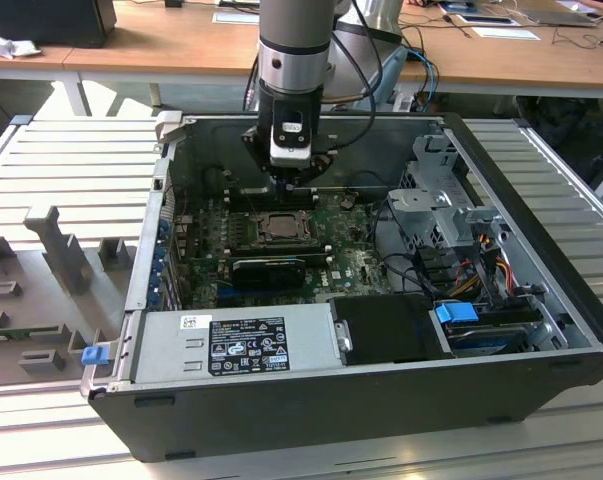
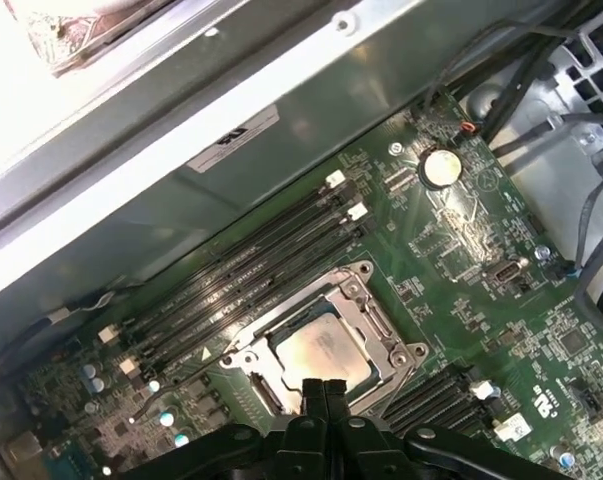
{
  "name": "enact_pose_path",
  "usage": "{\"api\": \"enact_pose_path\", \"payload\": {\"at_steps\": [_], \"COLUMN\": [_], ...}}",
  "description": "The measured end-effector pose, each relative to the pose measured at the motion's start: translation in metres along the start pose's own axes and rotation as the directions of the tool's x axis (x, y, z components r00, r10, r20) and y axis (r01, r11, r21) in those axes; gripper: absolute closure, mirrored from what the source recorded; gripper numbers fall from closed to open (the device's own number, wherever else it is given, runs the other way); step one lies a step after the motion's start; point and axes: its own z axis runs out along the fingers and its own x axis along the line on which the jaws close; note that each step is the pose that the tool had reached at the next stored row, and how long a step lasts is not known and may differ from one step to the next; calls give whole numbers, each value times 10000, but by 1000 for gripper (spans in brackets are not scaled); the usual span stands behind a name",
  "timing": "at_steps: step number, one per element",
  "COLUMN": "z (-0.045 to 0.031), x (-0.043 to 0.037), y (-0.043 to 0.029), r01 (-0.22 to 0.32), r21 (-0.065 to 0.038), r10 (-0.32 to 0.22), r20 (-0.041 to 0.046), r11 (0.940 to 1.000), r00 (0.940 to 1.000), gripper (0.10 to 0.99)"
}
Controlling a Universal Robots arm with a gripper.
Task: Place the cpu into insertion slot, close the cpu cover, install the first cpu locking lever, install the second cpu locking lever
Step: 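Install the first cpu locking lever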
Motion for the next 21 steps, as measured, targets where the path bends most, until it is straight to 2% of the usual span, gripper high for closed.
{"api": "enact_pose_path", "payload": {"at_steps": [5,6,8,10,13,17,21], "z": [0,0,0,0,0,0,0], "x": [0,0,0,0,0,0,0], "y": [0,0,0,0,0,0,0], "r01": [750,1139,1588,1757,2164,2495,3034], "r21": [18,26,36,39,47,54,64], "r10": [-750,-1139,-1588,-1757,-2164,-2494,-3034], "r20": [-12,-18,-27,-30,-38,-45,-57], "r11": [9972,9935,9873,9844,9763,9684,9528], "r00": [9972,9935,9873,9844,9763,9684,9529], "gripper": [980,980,980,980,980,980,980]}}
